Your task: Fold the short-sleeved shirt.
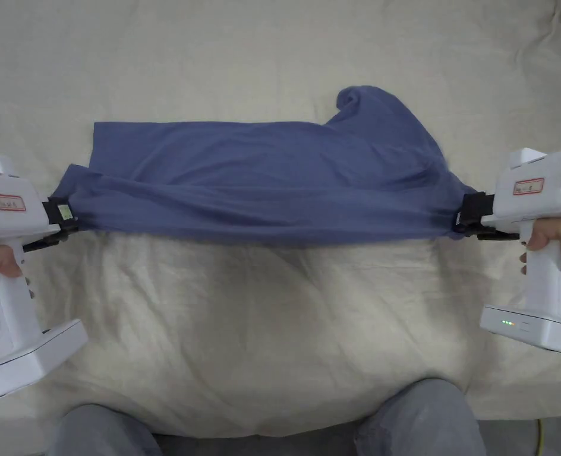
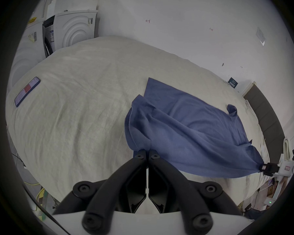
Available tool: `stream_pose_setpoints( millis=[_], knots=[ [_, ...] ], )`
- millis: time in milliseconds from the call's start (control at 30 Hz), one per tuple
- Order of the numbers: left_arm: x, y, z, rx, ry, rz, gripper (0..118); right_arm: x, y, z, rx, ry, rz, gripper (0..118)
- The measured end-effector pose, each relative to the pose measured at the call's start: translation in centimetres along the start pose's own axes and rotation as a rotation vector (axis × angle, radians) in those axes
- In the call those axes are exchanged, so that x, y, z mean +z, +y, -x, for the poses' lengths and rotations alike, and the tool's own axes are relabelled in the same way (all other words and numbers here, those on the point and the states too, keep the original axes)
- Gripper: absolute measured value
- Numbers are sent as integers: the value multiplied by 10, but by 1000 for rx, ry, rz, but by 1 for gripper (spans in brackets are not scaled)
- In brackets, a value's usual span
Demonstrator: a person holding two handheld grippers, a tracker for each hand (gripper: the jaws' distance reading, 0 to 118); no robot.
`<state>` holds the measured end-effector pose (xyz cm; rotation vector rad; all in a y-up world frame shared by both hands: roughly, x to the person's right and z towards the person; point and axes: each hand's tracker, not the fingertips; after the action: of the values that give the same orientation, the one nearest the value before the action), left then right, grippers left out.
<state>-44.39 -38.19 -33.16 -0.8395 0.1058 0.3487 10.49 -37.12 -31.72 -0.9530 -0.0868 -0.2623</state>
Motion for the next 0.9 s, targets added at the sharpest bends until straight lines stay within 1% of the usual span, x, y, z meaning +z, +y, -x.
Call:
stream_pose_setpoints(
  millis=[200,367,433,567,667,767,800,833,867,900],
  knots=[
    [44,-22,19,22,-35,-46,0,55,-25,-6,14,48,-81,5],
    [69,-59,36,46,-39,-52,0,71,-64,-20,11,63,-76,5],
    [70,-76,36,29,-24,-35,0,71,-81,-26,7,55,-59,5],
    [57,-106,34,-3,22,20,0,49,-108,-34,-10,13,3,5],
    [46,-119,36,-7,49,56,0,27,-121,-36,-27,-17,39,5],
    [39,-120,40,6,58,97,0,15,-125,-34,-15,-36,50,6],
    [40,-120,40,14,59,96,5,14,-125,-33,-7,-35,48,6],
    [41,-120,40,14,74,96,19,16,-125,-31,-1,-37,35,8],
    [42,-119,40,-4,102,91,47,18,-124,-31,9,-52,26,20],
    [43,-118,41,-21,129,83,76,20,-122,-30,20,-71,21,38]
  ],
)
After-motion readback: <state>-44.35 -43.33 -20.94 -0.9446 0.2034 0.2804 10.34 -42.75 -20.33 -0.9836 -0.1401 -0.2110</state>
